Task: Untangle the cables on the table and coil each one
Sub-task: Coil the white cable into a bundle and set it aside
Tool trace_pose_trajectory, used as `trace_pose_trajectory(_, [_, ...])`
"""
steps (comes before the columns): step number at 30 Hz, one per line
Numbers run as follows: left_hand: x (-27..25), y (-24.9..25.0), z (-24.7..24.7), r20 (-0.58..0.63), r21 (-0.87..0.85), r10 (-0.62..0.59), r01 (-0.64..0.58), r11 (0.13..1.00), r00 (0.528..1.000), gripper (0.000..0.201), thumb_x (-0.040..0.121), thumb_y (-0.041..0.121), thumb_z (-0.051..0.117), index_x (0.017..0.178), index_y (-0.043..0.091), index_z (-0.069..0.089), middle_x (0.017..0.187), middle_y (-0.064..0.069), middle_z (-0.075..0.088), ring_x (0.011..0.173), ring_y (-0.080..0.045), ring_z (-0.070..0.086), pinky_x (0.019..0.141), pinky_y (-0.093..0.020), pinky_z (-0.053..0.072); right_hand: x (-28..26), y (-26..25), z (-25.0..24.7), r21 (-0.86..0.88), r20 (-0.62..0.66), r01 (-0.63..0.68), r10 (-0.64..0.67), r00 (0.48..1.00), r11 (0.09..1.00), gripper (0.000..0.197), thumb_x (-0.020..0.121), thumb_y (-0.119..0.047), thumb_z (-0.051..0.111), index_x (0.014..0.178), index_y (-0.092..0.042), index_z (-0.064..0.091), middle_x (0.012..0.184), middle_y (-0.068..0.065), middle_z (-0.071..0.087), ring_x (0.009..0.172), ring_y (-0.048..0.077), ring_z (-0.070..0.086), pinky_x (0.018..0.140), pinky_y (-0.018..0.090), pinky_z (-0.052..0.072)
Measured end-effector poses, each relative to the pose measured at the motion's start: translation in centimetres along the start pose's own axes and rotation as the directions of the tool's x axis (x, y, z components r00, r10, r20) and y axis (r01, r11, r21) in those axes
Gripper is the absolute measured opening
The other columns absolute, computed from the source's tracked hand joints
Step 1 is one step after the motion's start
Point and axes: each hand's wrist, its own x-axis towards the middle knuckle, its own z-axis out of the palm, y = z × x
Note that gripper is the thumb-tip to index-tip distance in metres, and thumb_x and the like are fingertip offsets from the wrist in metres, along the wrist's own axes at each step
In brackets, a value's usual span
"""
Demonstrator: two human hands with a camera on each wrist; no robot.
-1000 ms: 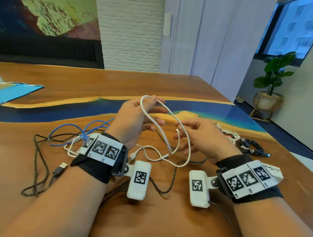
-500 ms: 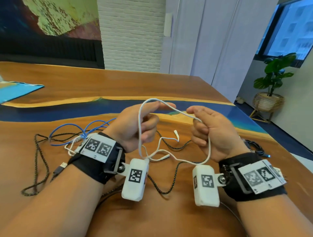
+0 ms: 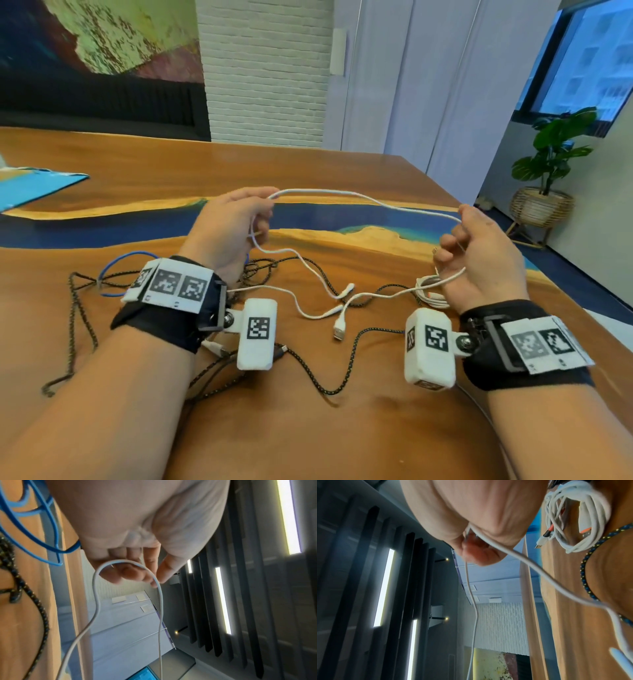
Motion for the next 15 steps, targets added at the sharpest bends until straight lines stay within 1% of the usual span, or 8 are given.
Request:
trace_pose_trajectory(2, [0.1, 0.1, 0.2, -0.112, 0.088, 0.081, -0.071, 0.994, 0.990, 0.021, 0.097, 0.010, 0.062, 0.100, 0.023, 0.079, 0.089, 0.005, 0.069, 0.081, -0.009, 0.062, 0.075, -0.030, 0.046, -0.7, -0.1, 0.7, 0.019, 0.095, -0.021, 0.019, 0.995, 1.000, 0.018, 0.106, -0.015, 0.049, 0.111, -0.020, 0.065, 0.072, -0.004, 0.059, 0.056, 0.009, 0.056, 0.045, 0.021, 0.042])
trace_pose_trajectory(5, [-0.7, 0.3, 1.2, -0.152, 0.183, 0.293, -0.264, 0.947, 0.944, 0.020, 0.094, 0.010, 0.065, 0.090, 0.025, 0.076, 0.086, 0.009, 0.069, 0.072, 0.005, 0.061, 0.070, -0.016, 0.048, -2.6, -0.2, 2.3, 0.073, 0.298, -0.066, 0.041, 0.954, 0.995, 0.031, 0.105, -0.001, 0.040, 0.108, -0.012, 0.068, 0.096, 0.007, 0.074, 0.073, 0.016, 0.072, 0.060, 0.027, 0.058])
trace_pose_trajectory(7, [-1.4, 0.5, 2.0, -0.019, 0.149, 0.315, -0.308, 0.939, 0.949, 0.018, 0.094, 0.009, 0.065, 0.087, 0.021, 0.077, 0.079, 0.005, 0.072, 0.073, -0.004, 0.064, 0.071, -0.021, 0.052, -4.0, 0.0, 3.0, 0.090, 0.458, -0.098, 0.047, 0.888, 0.991, 0.038, 0.105, 0.000, 0.033, 0.118, -0.009, 0.067, 0.116, 0.010, 0.075, 0.102, 0.024, 0.074, 0.085, 0.039, 0.061])
trace_pose_trajectory(9, [-2.5, 0.6, 3.1, 0.252, 0.001, 0.186, -0.193, 0.981, 0.950, 0.011, 0.095, 0.016, 0.066, 0.095, 0.012, 0.076, 0.086, -0.006, 0.076, 0.080, -0.019, 0.069, 0.076, -0.031, 0.055, -5.2, 0.5, 3.7, 0.036, 0.580, -0.089, 0.052, 0.813, 0.995, 0.046, 0.104, 0.001, 0.027, 0.129, -0.013, 0.063, 0.134, 0.005, 0.068, 0.124, 0.025, 0.065, 0.107, 0.046, 0.050])
trace_pose_trajectory(11, [-3.3, -0.2, 4.1, 0.461, 0.031, 0.064, -0.088, 0.996, 0.885, 0.030, 0.092, 0.031, 0.062, 0.108, 0.009, 0.075, 0.101, -0.012, 0.078, 0.092, -0.025, 0.072, 0.084, -0.033, 0.055, -5.9, 1.1, 4.2, -0.017, 0.631, -0.058, 0.056, 0.774, 0.998, 0.053, 0.100, 0.006, 0.026, 0.134, -0.016, 0.061, 0.140, 0.000, 0.064, 0.134, 0.019, 0.057, 0.112, 0.041, 0.044])
trace_pose_trajectory(12, [-3.6, -0.7, 4.6, 0.526, 0.101, 0.013, -0.077, 0.992, 0.850, 0.039, 0.090, 0.037, 0.059, 0.113, 0.009, 0.073, 0.105, -0.012, 0.078, 0.097, -0.025, 0.072, 0.088, -0.035, 0.054, -6.0, 1.4, 4.3, -0.033, 0.627, -0.040, 0.052, 0.777, 0.999, 0.055, 0.099, 0.009, 0.026, 0.134, -0.016, 0.060, 0.141, -0.001, 0.063, 0.136, 0.016, 0.055, 0.110, 0.036, 0.045])
trace_pose_trajectory(13, [-3.9, -1.1, 5.0, 0.576, 0.167, -0.031, -0.080, 0.983, 0.817, 0.043, 0.089, 0.041, 0.057, 0.116, 0.010, 0.073, 0.103, -0.010, 0.078, 0.098, -0.023, 0.072, 0.092, -0.036, 0.052, -5.9, 1.5, 4.4, -0.042, 0.605, -0.024, 0.044, 0.795, 0.999, 0.057, 0.099, 0.011, 0.026, 0.135, -0.018, 0.060, 0.142, -0.003, 0.063, 0.137, 0.014, 0.053, 0.106, 0.033, 0.048])
trace_pose_trajectory(15, [-4.2, -1.4, 5.2, 0.648, 0.250, -0.088, -0.103, 0.963, 0.757, 0.047, 0.090, 0.042, 0.058, 0.112, 0.003, 0.072, 0.080, -0.003, 0.076, 0.088, -0.024, 0.072, 0.091, -0.036, 0.053, -5.2, 1.4, 4.0, -0.044, 0.533, 0.003, 0.021, 0.846, 0.999, 0.056, 0.101, 0.009, 0.029, 0.136, -0.021, 0.059, 0.143, -0.006, 0.062, 0.135, 0.012, 0.054, 0.108, 0.035, 0.046])
